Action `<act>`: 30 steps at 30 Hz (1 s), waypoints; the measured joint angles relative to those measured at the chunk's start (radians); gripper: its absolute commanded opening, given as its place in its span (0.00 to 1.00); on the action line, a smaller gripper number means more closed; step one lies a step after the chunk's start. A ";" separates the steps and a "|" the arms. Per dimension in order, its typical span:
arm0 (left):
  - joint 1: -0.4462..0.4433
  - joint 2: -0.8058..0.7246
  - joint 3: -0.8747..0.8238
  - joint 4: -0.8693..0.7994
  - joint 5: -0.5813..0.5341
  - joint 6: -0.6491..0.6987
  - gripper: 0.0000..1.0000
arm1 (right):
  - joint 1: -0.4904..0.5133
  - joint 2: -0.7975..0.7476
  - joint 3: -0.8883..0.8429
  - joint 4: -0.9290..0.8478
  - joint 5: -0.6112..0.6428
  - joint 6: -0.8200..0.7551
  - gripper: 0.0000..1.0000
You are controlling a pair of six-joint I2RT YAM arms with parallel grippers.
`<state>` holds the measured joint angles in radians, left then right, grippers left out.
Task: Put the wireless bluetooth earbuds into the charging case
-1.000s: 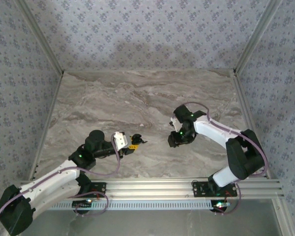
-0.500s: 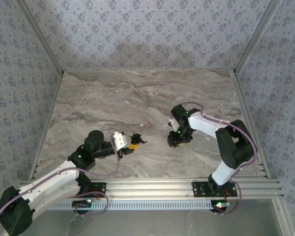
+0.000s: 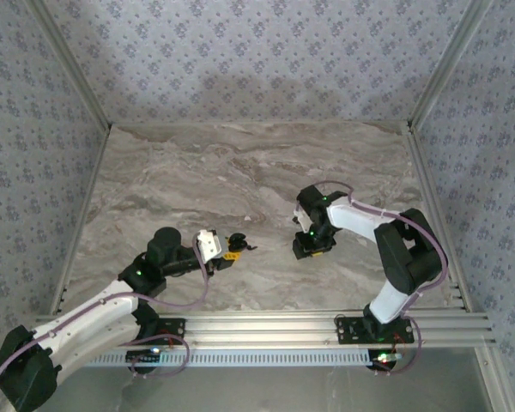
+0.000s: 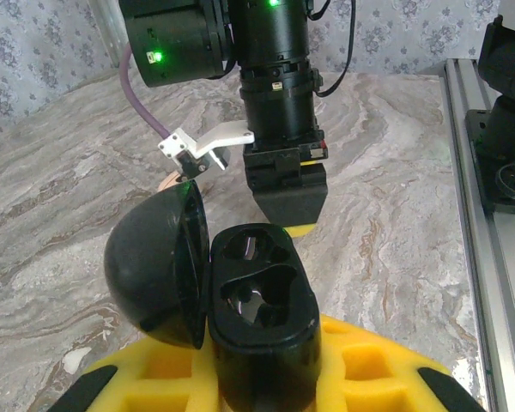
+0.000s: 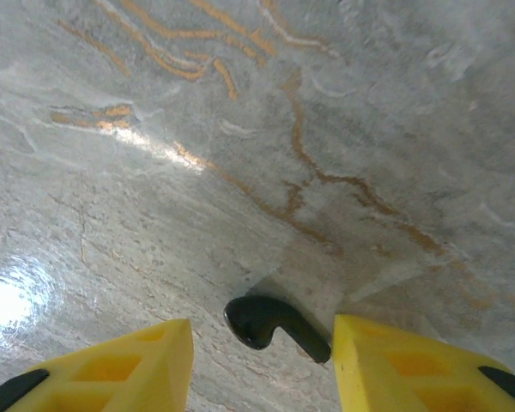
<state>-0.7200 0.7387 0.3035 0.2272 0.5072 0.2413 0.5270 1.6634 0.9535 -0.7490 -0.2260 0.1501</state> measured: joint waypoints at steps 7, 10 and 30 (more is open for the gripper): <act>0.000 -0.007 0.000 0.000 0.000 0.000 0.15 | 0.027 -0.043 -0.007 -0.035 -0.005 0.015 0.45; 0.000 -0.007 0.000 -0.001 0.000 0.000 0.15 | 0.032 -0.067 0.012 -0.076 0.020 0.019 0.45; 0.000 -0.004 0.000 0.000 0.000 0.000 0.15 | 0.099 0.128 0.219 -0.227 0.206 -0.032 0.44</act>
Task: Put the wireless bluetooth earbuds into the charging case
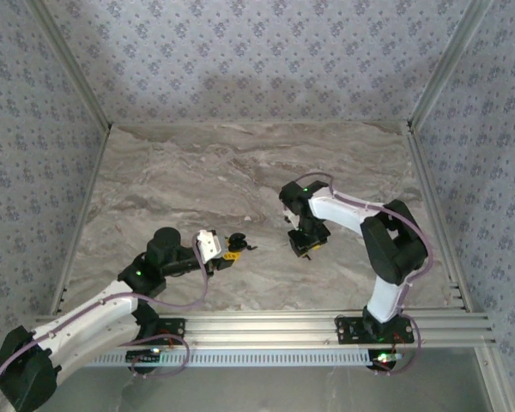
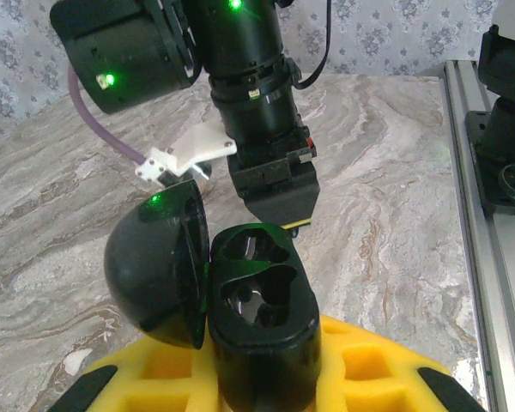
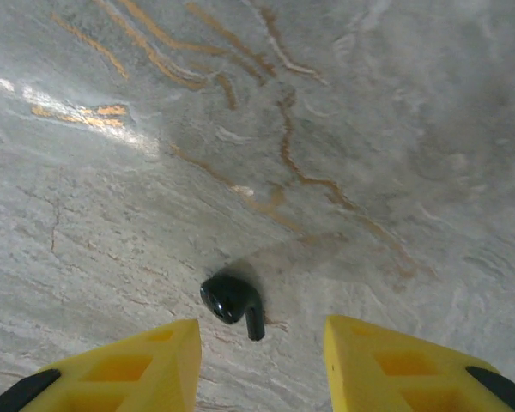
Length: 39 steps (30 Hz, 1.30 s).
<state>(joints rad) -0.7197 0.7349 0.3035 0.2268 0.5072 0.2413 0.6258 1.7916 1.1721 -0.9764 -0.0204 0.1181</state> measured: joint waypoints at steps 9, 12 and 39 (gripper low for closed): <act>0.000 0.015 0.000 0.002 0.000 0.000 0.15 | 0.016 0.055 0.044 -0.003 0.006 -0.014 0.43; 0.000 0.022 0.000 0.001 0.000 0.000 0.15 | 0.021 0.072 0.044 -0.006 0.006 -0.014 0.43; 0.006 0.026 0.000 0.003 0.000 0.000 0.15 | 0.036 0.101 0.042 -0.019 0.013 -0.021 0.24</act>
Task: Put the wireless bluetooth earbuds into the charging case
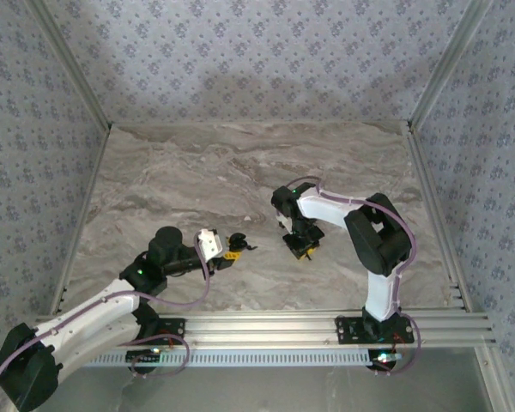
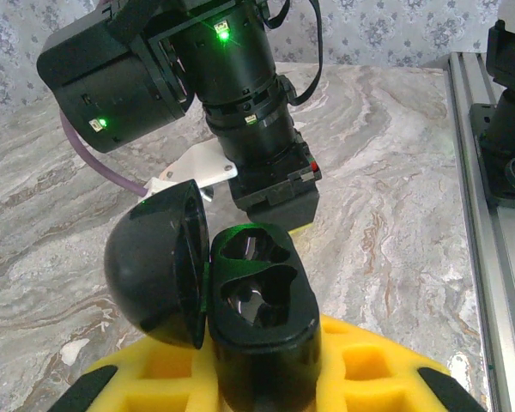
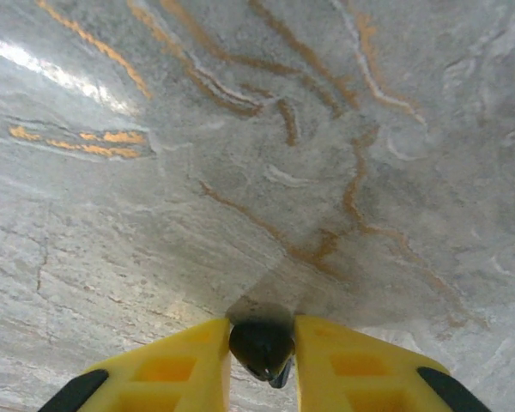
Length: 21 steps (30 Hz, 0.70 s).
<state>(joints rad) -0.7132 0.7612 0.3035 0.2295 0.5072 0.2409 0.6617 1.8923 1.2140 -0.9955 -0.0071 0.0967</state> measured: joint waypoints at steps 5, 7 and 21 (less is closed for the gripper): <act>0.000 0.014 0.000 0.002 0.000 0.000 0.15 | 0.002 -0.004 -0.003 0.004 0.003 0.000 0.22; 0.000 0.030 -0.001 0.007 0.000 0.000 0.15 | 0.002 -0.021 -0.021 0.018 0.004 0.004 0.21; -0.027 0.270 -0.047 0.278 -0.072 0.001 0.13 | 0.007 -0.452 -0.313 0.409 0.029 0.169 0.21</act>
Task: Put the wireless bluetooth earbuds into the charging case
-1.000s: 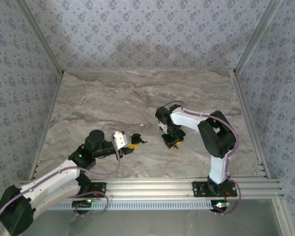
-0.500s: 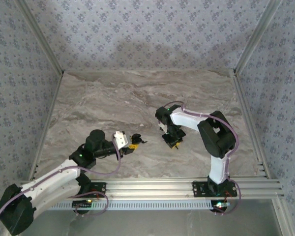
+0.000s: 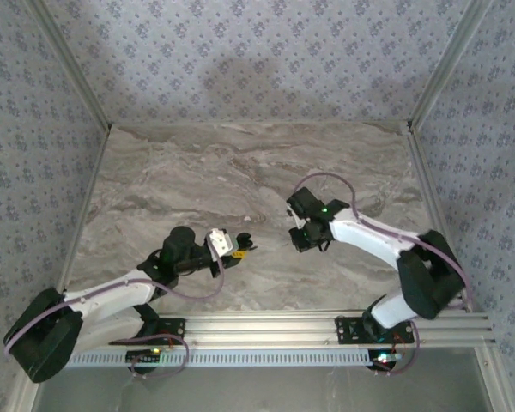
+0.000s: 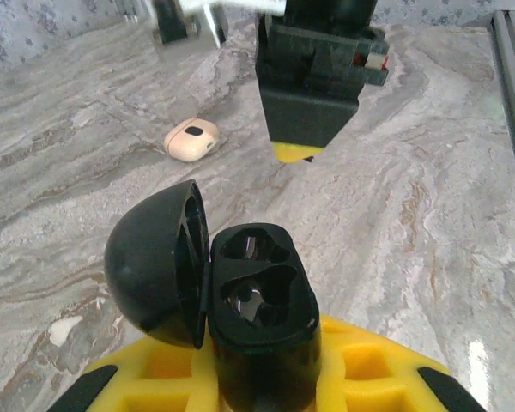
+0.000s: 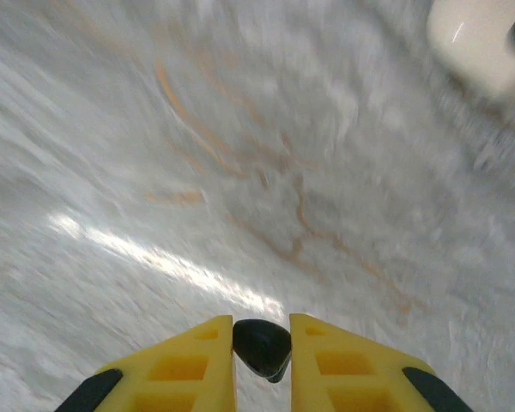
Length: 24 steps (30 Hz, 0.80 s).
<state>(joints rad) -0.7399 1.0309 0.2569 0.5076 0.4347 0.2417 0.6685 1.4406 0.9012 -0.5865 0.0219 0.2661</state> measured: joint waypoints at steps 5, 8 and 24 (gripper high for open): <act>-0.015 0.073 0.000 0.093 -0.024 0.000 0.13 | 0.005 -0.175 -0.131 0.243 -0.031 0.080 0.20; -0.022 0.107 0.002 0.126 -0.032 0.000 0.13 | 0.017 -0.241 -0.184 0.357 -0.044 0.116 0.20; -0.029 0.163 0.040 0.222 -0.031 -0.045 0.13 | 0.154 -0.434 -0.333 0.784 -0.063 0.184 0.21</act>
<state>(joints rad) -0.7689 1.1934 0.2974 0.7296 0.4034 0.1963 0.8227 1.0069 0.5682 0.1974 -0.0410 0.4500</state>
